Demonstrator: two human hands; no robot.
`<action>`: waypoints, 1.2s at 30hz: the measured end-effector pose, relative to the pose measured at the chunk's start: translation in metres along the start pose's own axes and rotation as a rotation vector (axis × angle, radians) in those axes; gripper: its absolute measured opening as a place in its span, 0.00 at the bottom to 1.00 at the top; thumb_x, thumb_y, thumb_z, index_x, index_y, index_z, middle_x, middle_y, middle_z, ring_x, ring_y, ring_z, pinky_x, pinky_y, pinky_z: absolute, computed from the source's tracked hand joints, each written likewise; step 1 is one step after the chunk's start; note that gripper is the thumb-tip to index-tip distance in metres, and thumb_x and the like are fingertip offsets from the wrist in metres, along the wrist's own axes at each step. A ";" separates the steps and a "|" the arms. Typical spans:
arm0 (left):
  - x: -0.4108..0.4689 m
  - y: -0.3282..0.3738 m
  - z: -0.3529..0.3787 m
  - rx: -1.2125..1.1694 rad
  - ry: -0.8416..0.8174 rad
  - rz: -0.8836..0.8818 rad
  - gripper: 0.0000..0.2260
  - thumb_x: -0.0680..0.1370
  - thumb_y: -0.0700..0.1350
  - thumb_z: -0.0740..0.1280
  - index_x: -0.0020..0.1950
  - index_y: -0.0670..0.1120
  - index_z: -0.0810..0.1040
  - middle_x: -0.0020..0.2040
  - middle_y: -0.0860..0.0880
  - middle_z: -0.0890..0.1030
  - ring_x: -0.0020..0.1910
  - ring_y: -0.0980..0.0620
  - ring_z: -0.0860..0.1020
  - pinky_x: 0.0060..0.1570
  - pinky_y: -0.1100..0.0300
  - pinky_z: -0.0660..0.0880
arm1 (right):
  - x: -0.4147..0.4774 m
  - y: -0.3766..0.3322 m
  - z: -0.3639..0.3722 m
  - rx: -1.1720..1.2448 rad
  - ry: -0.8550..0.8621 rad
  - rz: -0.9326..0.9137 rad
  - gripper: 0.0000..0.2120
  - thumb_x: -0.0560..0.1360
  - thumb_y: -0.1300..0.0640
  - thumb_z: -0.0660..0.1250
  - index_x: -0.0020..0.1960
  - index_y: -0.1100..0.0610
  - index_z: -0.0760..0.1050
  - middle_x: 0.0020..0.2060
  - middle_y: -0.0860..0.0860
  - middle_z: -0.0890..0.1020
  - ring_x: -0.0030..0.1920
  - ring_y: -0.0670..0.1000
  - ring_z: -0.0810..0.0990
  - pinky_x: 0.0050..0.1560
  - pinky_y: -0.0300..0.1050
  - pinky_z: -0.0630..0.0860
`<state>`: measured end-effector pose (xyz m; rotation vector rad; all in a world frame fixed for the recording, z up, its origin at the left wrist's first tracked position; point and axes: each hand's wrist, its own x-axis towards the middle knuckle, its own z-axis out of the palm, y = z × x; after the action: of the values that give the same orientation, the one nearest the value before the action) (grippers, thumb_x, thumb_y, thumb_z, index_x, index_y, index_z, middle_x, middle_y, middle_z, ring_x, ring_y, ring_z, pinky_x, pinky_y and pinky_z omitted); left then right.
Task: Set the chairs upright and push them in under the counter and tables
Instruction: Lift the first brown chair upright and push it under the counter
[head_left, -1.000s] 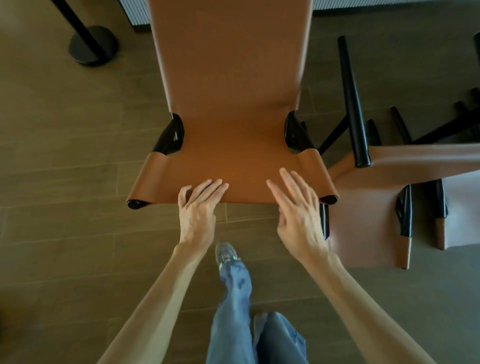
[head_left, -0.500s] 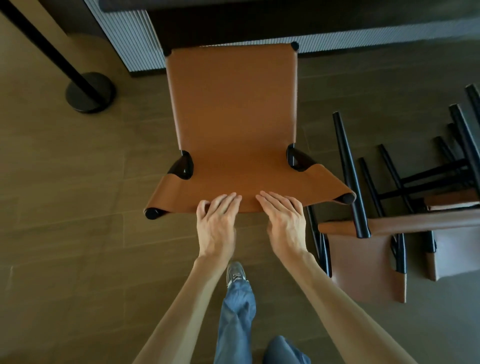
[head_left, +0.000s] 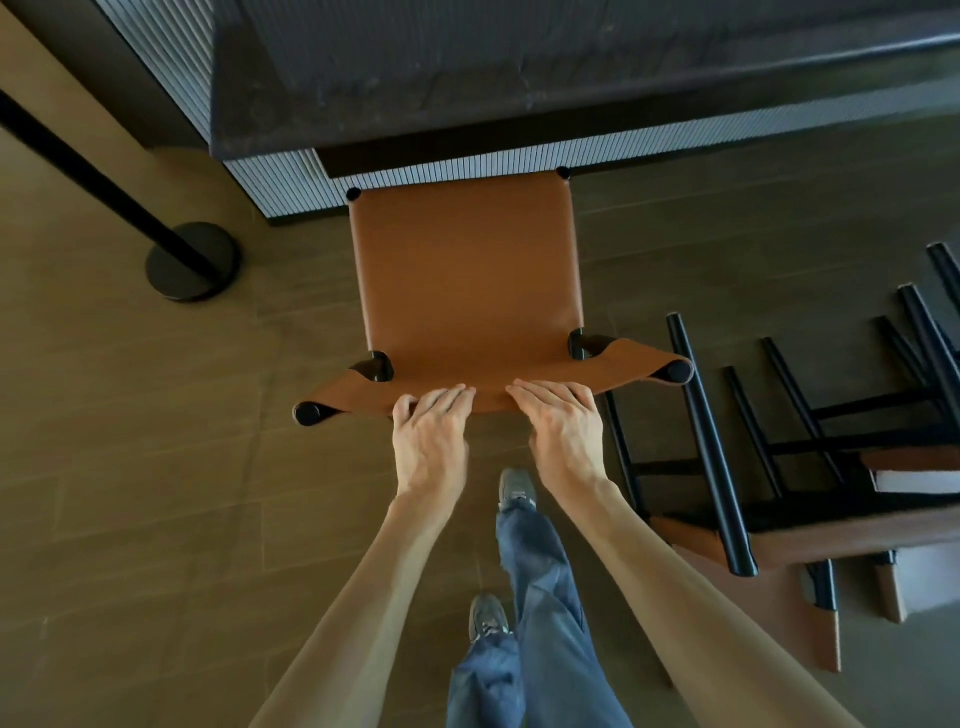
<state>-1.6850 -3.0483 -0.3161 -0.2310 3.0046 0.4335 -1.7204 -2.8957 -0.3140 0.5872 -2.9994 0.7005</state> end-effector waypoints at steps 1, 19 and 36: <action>0.010 0.001 -0.003 0.003 -0.005 -0.009 0.29 0.67 0.30 0.70 0.66 0.47 0.77 0.65 0.50 0.79 0.65 0.52 0.74 0.66 0.53 0.59 | 0.011 0.001 -0.002 0.007 -0.006 0.004 0.19 0.68 0.72 0.70 0.57 0.60 0.81 0.54 0.54 0.84 0.56 0.53 0.81 0.59 0.50 0.72; 0.126 -0.003 -0.035 0.019 -0.084 -0.067 0.27 0.70 0.30 0.67 0.68 0.48 0.76 0.66 0.51 0.78 0.66 0.54 0.73 0.69 0.54 0.57 | 0.133 0.014 -0.020 0.049 -0.163 0.005 0.19 0.69 0.70 0.70 0.59 0.60 0.80 0.56 0.54 0.83 0.59 0.52 0.80 0.62 0.47 0.69; 0.142 -0.019 -0.049 0.040 -0.232 0.095 0.26 0.74 0.35 0.67 0.72 0.49 0.71 0.69 0.53 0.75 0.67 0.55 0.72 0.68 0.55 0.61 | 0.163 0.001 -0.015 -0.203 -0.328 0.100 0.11 0.75 0.62 0.66 0.53 0.50 0.80 0.48 0.45 0.84 0.51 0.49 0.78 0.56 0.44 0.66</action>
<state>-1.8255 -3.1001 -0.2915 -0.0317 2.8004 0.3785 -1.8736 -2.9467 -0.2859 0.5971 -3.3658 0.3189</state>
